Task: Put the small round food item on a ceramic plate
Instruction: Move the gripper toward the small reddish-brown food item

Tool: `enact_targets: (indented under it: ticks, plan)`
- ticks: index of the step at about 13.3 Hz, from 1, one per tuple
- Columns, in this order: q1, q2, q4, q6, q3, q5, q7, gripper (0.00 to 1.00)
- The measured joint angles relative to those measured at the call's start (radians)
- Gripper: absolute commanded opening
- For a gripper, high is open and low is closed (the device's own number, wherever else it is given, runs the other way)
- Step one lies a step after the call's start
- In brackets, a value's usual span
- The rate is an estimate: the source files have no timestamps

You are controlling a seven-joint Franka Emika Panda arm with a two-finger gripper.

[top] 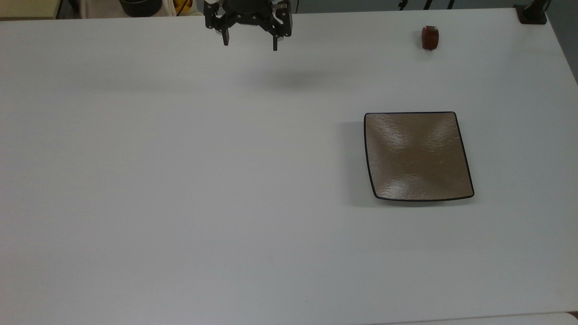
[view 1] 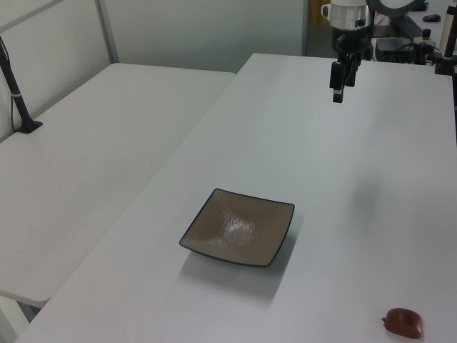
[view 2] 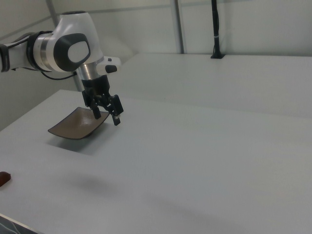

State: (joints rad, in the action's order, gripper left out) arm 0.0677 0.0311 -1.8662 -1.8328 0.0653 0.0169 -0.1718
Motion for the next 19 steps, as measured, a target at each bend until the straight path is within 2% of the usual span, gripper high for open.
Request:
enact_targets:
  ticks: [12,16,18,19]
  plan:
    - [0.001,-0.019,-0.005,-0.005,0.009,0.0,0.001,1.0]
    - [0.013,-0.022,-0.049,-0.103,0.015,0.0,0.001,1.0]
    - [0.045,-0.028,-0.063,-0.114,0.034,-0.002,-0.001,1.0]
    - [0.049,-0.032,-0.066,-0.114,0.077,-0.006,-0.016,1.0]
